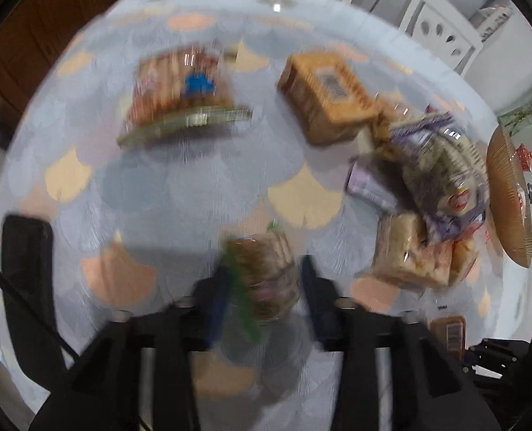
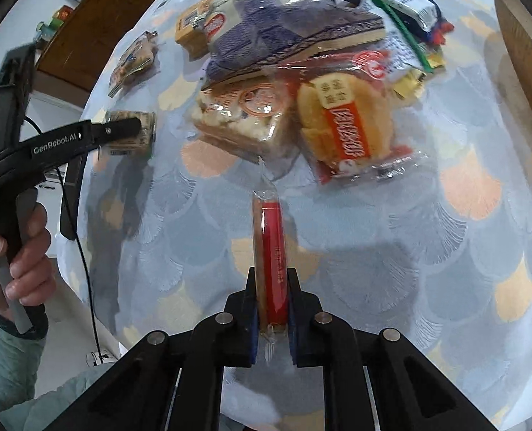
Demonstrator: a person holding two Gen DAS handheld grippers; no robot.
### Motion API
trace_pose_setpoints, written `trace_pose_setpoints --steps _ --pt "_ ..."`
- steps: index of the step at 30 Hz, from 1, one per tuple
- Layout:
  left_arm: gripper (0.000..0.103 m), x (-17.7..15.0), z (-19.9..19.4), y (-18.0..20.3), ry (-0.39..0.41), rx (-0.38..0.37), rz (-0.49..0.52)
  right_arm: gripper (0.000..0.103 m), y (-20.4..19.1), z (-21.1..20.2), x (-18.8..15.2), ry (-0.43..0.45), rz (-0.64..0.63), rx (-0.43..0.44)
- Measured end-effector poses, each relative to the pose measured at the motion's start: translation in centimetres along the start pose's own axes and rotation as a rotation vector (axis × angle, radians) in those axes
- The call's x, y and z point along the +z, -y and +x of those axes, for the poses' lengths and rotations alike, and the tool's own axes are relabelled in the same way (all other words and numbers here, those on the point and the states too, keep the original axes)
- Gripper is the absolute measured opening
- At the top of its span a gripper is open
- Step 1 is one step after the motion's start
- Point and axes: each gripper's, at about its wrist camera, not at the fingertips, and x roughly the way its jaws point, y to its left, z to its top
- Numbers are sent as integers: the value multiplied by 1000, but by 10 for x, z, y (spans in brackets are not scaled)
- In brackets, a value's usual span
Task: Organize snacks
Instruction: 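Carry both snacks to the brown glass bowl and release them inside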
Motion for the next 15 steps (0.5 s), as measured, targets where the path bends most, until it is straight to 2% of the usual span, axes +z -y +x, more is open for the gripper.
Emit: trace_pose_setpoints --steps 3,5,7,8,9,10,11,13,15 --pt "76 -8 6 -1 -31 2 -18 12 -1 -5 8 -8 2 -2" --pt "78 -10 8 5 -27 22 -15 12 -5 -1 12 -10 6 7" --pt "74 -12 12 14 -8 95 10 12 -3 -2 12 -12 3 8" --pt "63 -12 15 17 -3 147 25 12 -4 -1 14 -12 0 6" --pt "57 -12 16 22 14 202 47 12 -4 -2 14 -11 -5 6" --pt "51 -13 15 24 26 213 60 12 -6 -3 14 -8 -10 7" --pt "46 -13 12 26 38 216 66 12 -5 -7 13 -3 -16 7" --pt "46 -14 9 26 38 203 59 12 -5 -13 13 6 -26 16" --pt "46 -16 -2 25 62 117 44 12 -8 -20 18 21 -28 39"
